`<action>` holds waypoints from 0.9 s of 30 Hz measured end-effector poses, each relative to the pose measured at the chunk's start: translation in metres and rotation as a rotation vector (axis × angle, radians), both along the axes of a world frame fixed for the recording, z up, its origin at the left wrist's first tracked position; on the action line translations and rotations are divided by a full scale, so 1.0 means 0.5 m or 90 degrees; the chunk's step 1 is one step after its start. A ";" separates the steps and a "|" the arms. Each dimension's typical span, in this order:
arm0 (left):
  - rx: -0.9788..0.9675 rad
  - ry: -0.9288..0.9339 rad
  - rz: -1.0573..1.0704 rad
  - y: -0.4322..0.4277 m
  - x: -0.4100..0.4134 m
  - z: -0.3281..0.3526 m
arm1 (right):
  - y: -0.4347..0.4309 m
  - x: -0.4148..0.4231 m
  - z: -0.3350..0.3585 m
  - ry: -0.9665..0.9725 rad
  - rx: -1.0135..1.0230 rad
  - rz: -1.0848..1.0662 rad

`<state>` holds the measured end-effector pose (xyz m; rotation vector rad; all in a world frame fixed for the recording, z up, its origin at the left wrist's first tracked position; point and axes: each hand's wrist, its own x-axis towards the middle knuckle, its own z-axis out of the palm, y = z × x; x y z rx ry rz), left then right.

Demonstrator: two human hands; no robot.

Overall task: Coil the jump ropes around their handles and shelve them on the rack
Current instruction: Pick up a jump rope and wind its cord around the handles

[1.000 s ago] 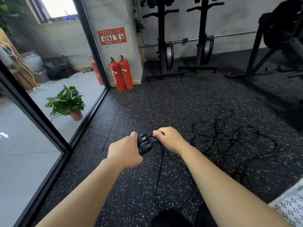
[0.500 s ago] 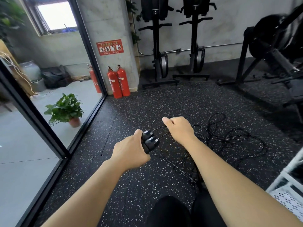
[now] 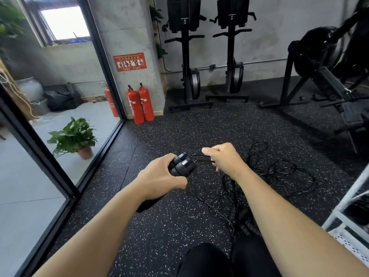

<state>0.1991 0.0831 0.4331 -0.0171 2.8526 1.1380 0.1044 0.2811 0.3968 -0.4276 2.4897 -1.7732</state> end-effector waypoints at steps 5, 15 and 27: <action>0.009 -0.005 0.024 -0.014 -0.006 0.018 | 0.015 -0.018 -0.010 -0.033 0.151 0.040; -0.050 -0.024 0.053 -0.013 -0.023 0.064 | -0.099 0.029 0.058 0.193 0.002 -0.054; 0.075 -0.064 -0.008 0.028 0.007 0.050 | -0.037 -0.002 0.042 0.148 -0.085 -0.153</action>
